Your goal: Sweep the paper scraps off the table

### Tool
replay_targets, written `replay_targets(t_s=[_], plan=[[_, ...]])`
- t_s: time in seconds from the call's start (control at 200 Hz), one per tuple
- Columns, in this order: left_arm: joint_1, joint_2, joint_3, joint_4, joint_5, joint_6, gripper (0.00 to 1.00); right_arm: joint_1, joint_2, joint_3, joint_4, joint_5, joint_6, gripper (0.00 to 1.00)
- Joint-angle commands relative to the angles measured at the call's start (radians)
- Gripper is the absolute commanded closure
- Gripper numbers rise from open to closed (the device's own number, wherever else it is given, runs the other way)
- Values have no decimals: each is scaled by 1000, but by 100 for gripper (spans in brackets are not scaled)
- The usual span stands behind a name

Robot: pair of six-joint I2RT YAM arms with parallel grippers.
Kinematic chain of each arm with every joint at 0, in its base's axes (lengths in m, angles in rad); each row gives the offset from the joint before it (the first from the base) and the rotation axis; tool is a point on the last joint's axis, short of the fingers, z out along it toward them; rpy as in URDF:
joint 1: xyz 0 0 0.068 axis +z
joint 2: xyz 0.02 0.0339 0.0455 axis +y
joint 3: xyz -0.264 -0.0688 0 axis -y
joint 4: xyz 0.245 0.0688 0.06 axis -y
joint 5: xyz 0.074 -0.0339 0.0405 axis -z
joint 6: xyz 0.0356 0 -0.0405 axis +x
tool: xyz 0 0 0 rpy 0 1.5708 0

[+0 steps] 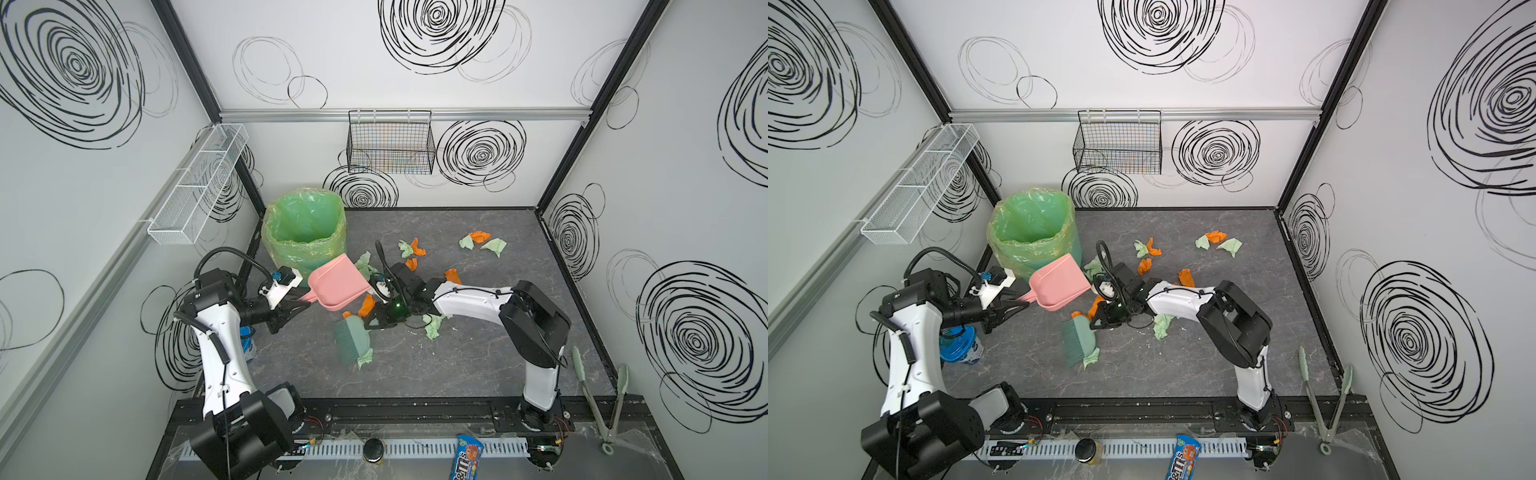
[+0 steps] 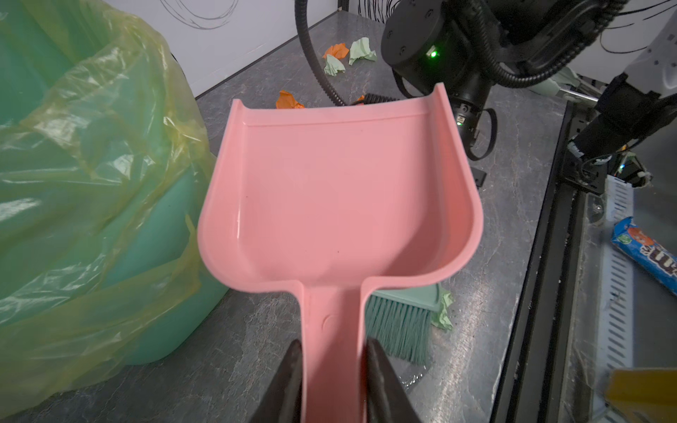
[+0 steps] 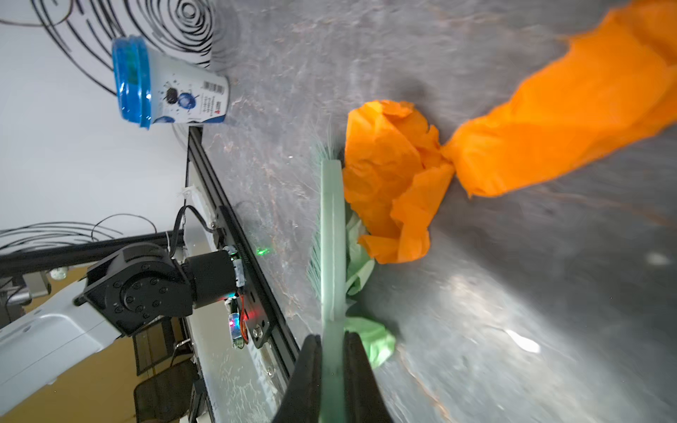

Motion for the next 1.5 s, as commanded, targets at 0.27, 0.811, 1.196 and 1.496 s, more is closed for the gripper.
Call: replay_targets(t_s=[0.27,0.811,1.196,1.496], plan=[[26,33,33,-76,78,72,100,-181,-161,73,-473,393,-234,100],[54,-2,5,-76,50,101,100,-29,-297,103,-495,55,-289,100],[54,-26,-6,-77,47,95,100,6,-245,8,-525,309,-295,100],[55,-33,-16,-76,43,93,100,-194,-360,8,-508,502,-254,100]])
